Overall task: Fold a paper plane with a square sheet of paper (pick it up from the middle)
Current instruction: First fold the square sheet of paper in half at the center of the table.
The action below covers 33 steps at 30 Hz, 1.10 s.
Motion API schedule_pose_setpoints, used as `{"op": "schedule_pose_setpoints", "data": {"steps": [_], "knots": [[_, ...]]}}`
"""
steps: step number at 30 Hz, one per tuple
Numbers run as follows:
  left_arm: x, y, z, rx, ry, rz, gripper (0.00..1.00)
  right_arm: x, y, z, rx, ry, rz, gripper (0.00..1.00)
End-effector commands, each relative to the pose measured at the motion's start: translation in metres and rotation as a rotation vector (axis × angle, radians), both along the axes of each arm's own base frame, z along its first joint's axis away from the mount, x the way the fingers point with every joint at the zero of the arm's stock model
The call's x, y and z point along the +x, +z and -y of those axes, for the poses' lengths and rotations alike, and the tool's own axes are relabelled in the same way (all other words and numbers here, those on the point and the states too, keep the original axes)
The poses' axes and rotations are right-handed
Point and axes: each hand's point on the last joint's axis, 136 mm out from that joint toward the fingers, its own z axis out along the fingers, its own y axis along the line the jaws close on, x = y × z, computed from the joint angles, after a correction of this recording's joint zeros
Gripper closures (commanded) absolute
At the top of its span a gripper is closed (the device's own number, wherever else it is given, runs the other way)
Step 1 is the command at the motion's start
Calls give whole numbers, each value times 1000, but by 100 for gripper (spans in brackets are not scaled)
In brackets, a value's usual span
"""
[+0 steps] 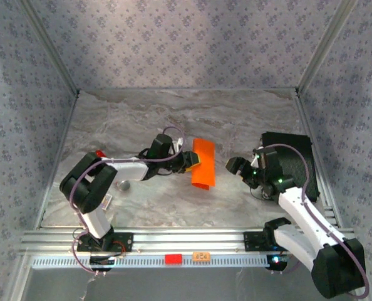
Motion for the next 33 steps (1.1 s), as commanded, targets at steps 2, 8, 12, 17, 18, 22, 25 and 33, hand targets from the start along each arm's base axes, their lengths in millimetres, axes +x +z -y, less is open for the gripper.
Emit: {"op": "schedule_pose_setpoints", "data": {"steps": [2,8,12,17,18,22,25,33], "knots": [[-1,0,4,-53,-16,-8,62,5,16,-4,26,14,49,16],[-9,-24,-3,42,-42,-42,62,4,10,-6,33,11,33,16],[-12,-36,-5,74,-50,-58,62,5,9,-9,35,18,28,16],[-14,-51,-11,135,-37,-66,62,6,6,-15,36,40,18,16],[-14,-54,-13,155,-33,-65,62,6,5,-16,37,44,17,16],[-16,-64,-20,245,-34,-56,62,7,2,-21,34,58,6,16],[-18,-66,-23,299,-37,-43,60,7,0,-23,29,64,-3,16],[-17,-66,-32,414,-32,6,55,6,-5,-24,15,67,-14,16]]}}
